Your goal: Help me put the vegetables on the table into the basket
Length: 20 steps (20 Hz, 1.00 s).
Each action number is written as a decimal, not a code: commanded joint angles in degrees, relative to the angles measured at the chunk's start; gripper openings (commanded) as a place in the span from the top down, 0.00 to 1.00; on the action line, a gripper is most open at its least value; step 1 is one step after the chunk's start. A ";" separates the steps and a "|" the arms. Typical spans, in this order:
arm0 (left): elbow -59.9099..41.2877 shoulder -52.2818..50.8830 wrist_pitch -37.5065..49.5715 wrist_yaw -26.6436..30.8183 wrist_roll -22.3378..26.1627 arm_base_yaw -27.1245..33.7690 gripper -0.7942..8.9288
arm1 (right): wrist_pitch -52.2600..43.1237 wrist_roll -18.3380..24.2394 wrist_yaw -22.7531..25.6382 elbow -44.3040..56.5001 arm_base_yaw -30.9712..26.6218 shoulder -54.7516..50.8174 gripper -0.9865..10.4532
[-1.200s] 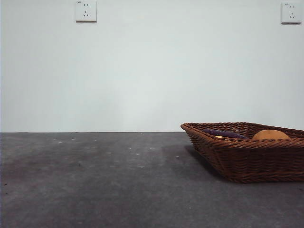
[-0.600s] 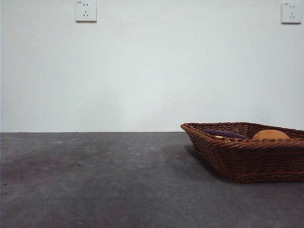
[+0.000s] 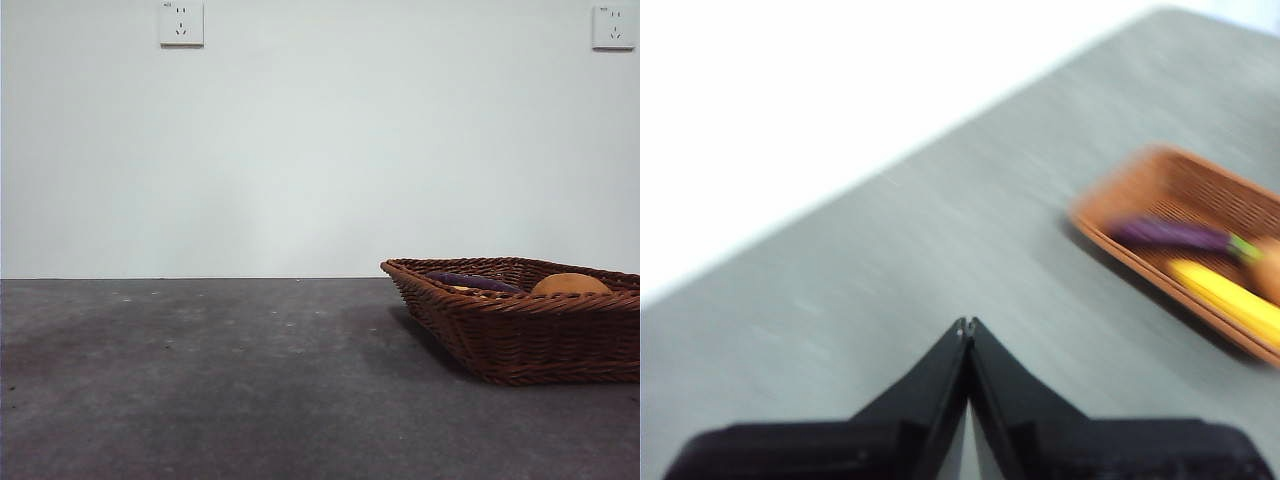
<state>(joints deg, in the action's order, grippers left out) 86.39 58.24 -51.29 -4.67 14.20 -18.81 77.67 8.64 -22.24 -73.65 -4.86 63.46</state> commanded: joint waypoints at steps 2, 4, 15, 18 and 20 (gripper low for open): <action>-2.54 -3.93 7.50 -1.84 4.26 8.55 0.92 | -2.58 0.50 0.22 -0.02 0.02 0.35 0.91; -9.03 -8.79 15.67 -6.08 4.22 12.61 0.92 | -5.70 0.50 0.22 -0.02 0.02 0.46 0.91; -64.30 -40.13 47.87 -5.18 2.49 24.59 0.92 | -22.86 0.50 0.22 -0.02 0.02 0.46 0.91; -74.14 -47.19 48.02 -1.07 -1.73 24.59 0.92 | -24.15 0.50 0.24 -0.02 0.02 0.46 0.91; -79.65 -51.98 47.98 0.24 -4.09 24.59 0.92 | -24.09 0.50 0.24 -0.02 0.02 0.46 0.91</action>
<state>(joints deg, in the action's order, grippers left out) 7.29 6.81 -4.16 -4.71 12.16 5.63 53.93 8.67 -22.04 -73.65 -4.86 63.70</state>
